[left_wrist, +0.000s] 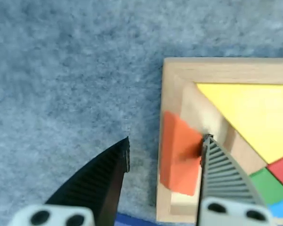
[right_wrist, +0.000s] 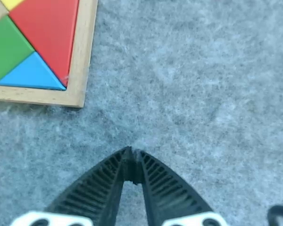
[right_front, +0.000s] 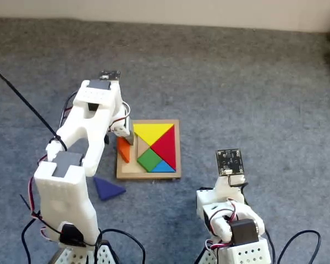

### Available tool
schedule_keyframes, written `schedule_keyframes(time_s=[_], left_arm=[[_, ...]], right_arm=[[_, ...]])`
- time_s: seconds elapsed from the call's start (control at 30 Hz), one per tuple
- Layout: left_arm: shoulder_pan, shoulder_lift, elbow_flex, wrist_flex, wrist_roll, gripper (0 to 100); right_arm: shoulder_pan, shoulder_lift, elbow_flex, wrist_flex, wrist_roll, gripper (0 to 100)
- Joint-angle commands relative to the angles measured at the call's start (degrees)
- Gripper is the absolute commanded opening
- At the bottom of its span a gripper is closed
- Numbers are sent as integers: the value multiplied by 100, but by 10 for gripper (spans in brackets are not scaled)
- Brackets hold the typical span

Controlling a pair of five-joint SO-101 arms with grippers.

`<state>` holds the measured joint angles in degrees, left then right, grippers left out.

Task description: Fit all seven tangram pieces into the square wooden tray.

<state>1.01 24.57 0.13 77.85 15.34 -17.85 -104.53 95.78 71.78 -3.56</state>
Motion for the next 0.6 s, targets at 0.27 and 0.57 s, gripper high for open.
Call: schedule_keyframes(time_s=[0.27, 0.57], left_arm=[[-101, -1402, 418, 97, -9, 242], [-101, -1068, 1279, -404, -35, 242]], right_arm=[[-22, -110, 875, 31, -9, 5], [-22, -110, 875, 31, -9, 5]])
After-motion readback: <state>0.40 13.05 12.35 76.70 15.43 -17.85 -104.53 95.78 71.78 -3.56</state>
